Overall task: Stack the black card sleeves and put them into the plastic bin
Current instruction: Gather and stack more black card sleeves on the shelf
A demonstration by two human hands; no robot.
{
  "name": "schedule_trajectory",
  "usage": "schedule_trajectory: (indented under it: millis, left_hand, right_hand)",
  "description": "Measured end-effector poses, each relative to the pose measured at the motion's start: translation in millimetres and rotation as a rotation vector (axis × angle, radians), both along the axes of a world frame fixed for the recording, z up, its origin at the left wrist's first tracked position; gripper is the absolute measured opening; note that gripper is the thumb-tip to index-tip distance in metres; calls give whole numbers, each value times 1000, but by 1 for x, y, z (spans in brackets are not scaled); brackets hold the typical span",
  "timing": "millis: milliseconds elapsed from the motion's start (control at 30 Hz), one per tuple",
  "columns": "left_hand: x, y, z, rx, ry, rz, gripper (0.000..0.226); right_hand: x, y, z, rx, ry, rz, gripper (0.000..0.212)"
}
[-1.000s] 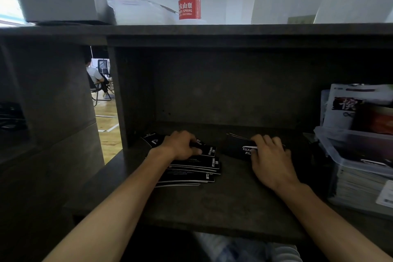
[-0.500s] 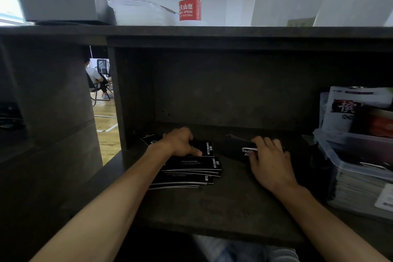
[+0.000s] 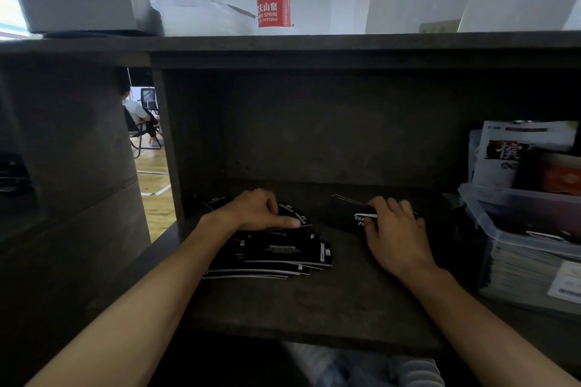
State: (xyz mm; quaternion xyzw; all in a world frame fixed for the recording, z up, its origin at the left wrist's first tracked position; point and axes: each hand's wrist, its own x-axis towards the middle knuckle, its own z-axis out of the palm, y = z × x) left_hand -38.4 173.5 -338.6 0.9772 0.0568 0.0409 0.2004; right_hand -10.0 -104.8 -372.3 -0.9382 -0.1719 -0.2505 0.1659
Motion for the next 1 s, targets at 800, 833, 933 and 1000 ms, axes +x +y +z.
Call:
schedule_trajectory:
  millis: [800,833,933,1000]
  left_hand:
    - [-5,-55,18,-169,-539,-261,22]
    - [-2,-63,15,-113,-545,-240,21]
    - [4,-88,4,-54,-557,-193,29]
    - [6,-102,-3,-92,-503,-210,42]
  right_hand:
    - [-1,0,3,23,15,7,34]
    - [-2,0,3,30,12,11,35]
    - [-1,1,3,42,-10,8,36]
    - [0,1,2,29,-25,6,33]
